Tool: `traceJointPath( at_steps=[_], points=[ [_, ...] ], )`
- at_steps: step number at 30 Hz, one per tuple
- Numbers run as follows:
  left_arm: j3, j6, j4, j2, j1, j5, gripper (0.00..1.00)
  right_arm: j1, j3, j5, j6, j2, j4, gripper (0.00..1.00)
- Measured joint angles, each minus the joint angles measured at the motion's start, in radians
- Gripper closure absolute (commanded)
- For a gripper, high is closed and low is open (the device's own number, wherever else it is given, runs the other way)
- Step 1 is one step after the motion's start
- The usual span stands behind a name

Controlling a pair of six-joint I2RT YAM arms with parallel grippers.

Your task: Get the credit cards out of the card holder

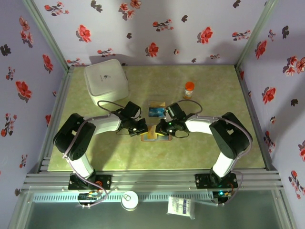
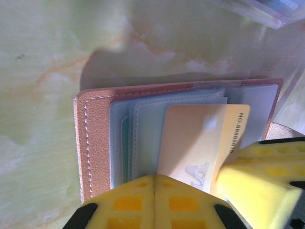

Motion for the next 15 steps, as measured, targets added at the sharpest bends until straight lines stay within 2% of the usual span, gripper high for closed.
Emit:
traceJointPath(
  at_steps=[9, 15],
  points=[
    [0.000, 0.003, 0.000, 0.000, 0.000, -0.001, 1.00, -0.032, -0.014, 0.074, -0.080, -0.201, -0.176, 0.95],
    [0.000, 0.002, 0.001, -0.003, 0.000, -0.001, 1.00, -0.032, 0.094, 0.147, -0.260, -0.261, -0.383, 0.99]
  ],
)
